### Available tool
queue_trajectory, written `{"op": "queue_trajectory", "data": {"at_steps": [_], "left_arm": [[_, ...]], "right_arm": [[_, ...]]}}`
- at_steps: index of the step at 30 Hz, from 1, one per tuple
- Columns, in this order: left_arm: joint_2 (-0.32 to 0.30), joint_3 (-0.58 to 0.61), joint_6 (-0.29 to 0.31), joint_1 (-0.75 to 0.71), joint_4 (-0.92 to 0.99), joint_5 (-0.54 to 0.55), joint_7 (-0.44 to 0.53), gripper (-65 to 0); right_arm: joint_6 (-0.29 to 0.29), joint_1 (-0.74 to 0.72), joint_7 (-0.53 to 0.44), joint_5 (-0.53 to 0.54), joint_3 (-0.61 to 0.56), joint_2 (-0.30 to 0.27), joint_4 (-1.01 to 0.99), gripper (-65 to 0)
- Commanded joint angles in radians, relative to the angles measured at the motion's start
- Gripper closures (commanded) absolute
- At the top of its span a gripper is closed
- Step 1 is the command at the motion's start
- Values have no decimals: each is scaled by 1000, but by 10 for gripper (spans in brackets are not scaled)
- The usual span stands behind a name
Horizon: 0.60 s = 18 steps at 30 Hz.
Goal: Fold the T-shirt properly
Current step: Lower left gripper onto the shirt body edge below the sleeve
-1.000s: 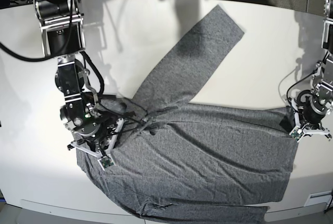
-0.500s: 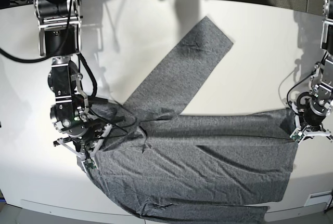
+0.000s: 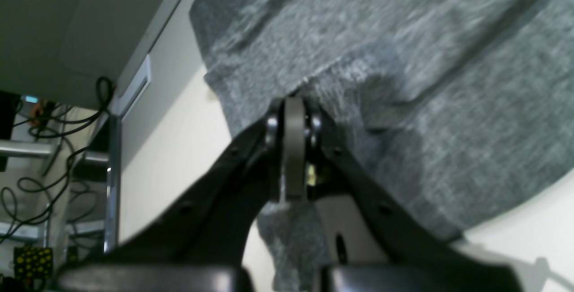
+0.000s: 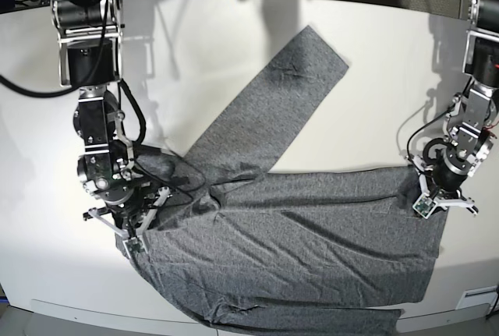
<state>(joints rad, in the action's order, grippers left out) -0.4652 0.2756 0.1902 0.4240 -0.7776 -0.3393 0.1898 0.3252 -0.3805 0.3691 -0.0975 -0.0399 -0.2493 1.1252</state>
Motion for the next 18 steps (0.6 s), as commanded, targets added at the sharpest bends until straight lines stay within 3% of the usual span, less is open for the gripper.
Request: {"op": "queue_trajectory", "data": {"at_steps": [1,8,15,18], "left_arm": [[-19,-9,-19,29,-13,8,21,0],[-20,-9,-19,49,4,7,19,0],[-19,-9,-19,134,161,8,25,0],[-20,-9,-19,144,216,8,89,0]], "right_arm": [[-9,-32,-35,3,3,-8,-11,0],[-10,-43,-146,-3,3,-8,-154,0],[-11,-63,-156,-4,3,-9,-170,0],[-11,-75,-169,-4,3,-9,-170,0]]}}
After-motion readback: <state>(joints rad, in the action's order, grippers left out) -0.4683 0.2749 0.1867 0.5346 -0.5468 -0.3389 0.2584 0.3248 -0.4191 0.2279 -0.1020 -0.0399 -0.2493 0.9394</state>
